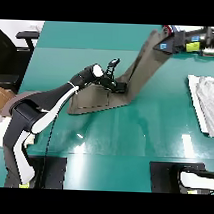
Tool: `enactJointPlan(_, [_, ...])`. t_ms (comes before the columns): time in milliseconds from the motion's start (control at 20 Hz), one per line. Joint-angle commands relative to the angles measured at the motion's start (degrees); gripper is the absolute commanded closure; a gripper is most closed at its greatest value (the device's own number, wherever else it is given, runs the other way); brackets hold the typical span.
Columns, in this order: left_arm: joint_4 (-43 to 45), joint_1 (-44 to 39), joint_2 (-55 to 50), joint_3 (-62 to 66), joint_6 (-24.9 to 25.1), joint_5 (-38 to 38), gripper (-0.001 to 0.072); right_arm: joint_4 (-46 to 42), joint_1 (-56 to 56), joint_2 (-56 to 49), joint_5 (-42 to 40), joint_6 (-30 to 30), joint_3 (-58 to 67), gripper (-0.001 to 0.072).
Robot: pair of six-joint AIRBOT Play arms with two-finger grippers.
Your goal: Fold the shirts.
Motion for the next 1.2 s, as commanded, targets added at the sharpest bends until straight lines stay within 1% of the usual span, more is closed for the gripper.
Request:
enactJointPlan(0, [-0.31, 0.46, -0.35, 0.61, -0.39, 1.77, 0.0684, 1.33, 5.05, -0.76, -1.60, 0.24, 0.72, 0.0696])
enactJointPlan(150, [1.97, 5.07, 3.41, 1.86, -0.28, -4.37, 0.0685, 1.42, 8.02, -1.97, -2.25, 0.22, 0.72, 0.0696])
enactJointPlan(300, [10.19, 12.31, 12.17, 1.86, -0.28, -9.40, 0.0684, 1.55, 14.14, -4.59, -3.06, -0.24, 0.72, 0.0696])
enactJointPlan(350, [13.05, 15.32, 15.78, 1.86, -0.26, -10.86, 0.0684, 1.62, 17.09, -5.79, -4.50, -1.70, 0.72, 0.0696])
enactJointPlan(500, [20.17, 24.13, 26.27, 1.86, -0.22, -13.31, 0.0684, 5.18, 27.54, -11.13, -14.16, -6.34, 0.72, 0.0695])
enactJointPlan(550, [22.03, 26.64, 29.18, 1.86, -0.22, -13.70, 0.0683, 6.34, 30.40, -13.11, -17.59, -6.91, 0.74, 0.0670])
enactJointPlan(600, [23.10, 29.20, 31.95, 1.86, -0.22, -14.19, 0.0684, 6.88, 32.87, -15.02, -20.20, -8.52, 0.72, 0.0446])
enactJointPlan(650, [23.23, 31.36, 34.12, 1.86, -0.22, -14.64, 0.0683, 6.93, 34.82, -16.85, -21.84, -9.05, 0.74, 0.0198])
enactJointPlan(700, [23.21, 33.14, 35.89, 1.86, -0.22, -15.06, 0.0683, 6.78, 35.74, -18.25, -20.87, -10.14, 0.72, 0.0201])
enactJointPlan(750, [23.21, 34.73, 37.35, 1.86, -0.22, -15.47, 0.0683, 4.96, 35.80, -19.17, -19.50, -10.49, 0.72, 0.0252])
enactJointPlan(800, [23.23, 35.85, 38.34, 1.84, -0.22, -15.87, 0.0683, 1.31, 35.01, -19.69, -17.92, -9.31, 0.70, 0.0315])
enactJointPlan(850, [23.17, 36.35, 38.80, 1.84, -0.22, -16.24, 0.0683, -1.16, 33.75, -19.76, -16.24, -7.26, 0.55, 0.0326])
enactJointPlan(1000, [22.95, 36.17, 38.86, 1.81, -0.17, -18.78, 0.0684, -3.08, 26.32, -17.05, -12.92, -6.82, -4.24, 0.0326])
enactJointPlan(1150, [21.55, 36.17, 38.75, 1.57, -0.20, -19.69, 0.0683, -11.02, 16.17, -13.33, -11.74, -0.55, -12.52, 0.0323])
